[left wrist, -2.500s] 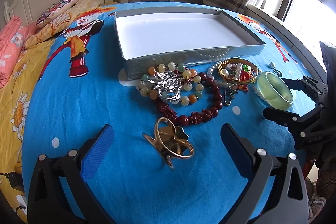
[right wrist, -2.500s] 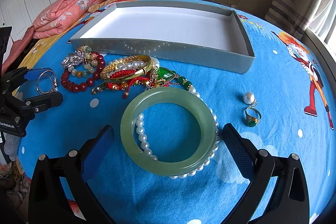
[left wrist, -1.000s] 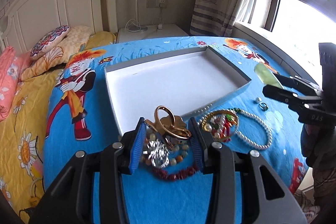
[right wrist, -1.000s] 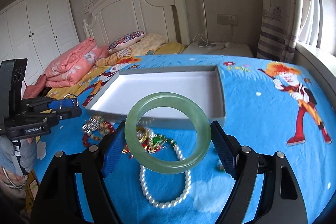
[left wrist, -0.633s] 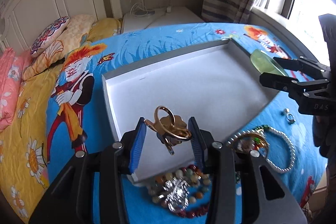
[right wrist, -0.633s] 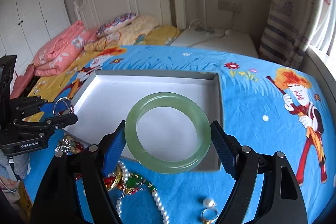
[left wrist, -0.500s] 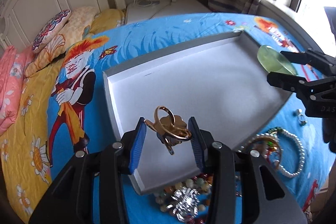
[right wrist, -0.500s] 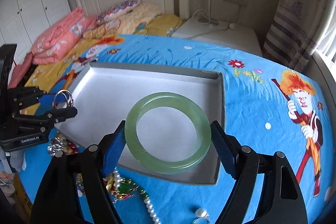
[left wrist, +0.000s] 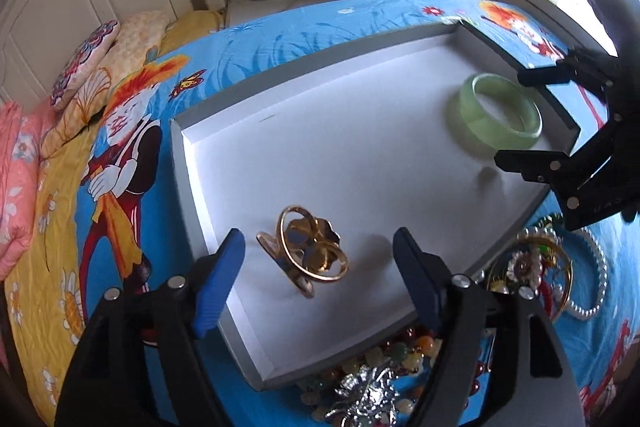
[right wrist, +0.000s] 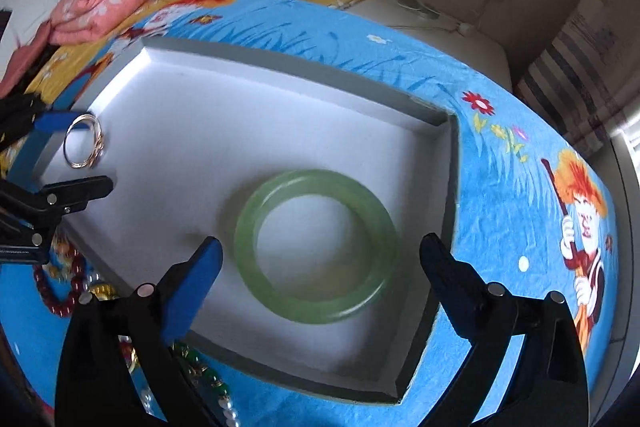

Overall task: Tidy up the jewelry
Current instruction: 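Carry the gold ring into the tray with the left tool while the right tool places the jade bangle there, then reach the right tool to the gold bangle and close on it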

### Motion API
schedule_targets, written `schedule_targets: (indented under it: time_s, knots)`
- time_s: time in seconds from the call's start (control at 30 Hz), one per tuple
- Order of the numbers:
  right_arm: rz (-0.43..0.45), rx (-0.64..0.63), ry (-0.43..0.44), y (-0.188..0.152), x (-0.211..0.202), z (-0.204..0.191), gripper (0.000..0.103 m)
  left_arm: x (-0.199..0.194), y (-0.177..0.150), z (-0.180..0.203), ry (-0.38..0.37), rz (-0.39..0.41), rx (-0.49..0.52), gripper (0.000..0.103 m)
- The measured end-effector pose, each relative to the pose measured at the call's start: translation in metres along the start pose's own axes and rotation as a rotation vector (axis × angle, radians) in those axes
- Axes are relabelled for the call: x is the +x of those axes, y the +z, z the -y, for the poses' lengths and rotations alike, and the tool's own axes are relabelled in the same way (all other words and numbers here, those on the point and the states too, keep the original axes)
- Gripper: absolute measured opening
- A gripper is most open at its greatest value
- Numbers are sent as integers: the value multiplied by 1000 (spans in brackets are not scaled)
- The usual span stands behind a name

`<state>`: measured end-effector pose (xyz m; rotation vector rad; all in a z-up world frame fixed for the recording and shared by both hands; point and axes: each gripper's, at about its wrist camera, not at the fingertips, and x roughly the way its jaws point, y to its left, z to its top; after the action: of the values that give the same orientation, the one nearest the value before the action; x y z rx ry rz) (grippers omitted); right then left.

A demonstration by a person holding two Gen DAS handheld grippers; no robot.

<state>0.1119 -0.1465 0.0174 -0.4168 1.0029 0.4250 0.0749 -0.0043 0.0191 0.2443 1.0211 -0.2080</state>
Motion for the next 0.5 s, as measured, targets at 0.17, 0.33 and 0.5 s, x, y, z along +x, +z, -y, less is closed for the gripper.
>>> schedule_targets:
  time_s: [0.17, 0.33, 0.5]
  knots:
    - [1, -46, 60, -9, -8, 6, 92, -4, -3, -2, -17, 24, 41, 82]
    - [18, -47, 86, -22, -17, 11, 87, -5, -4, 4, -40, 54, 78, 82]
    - [25, -2, 71, -42, -29, 14, 87, -4, -3, 18, -57, 73, 135, 81]
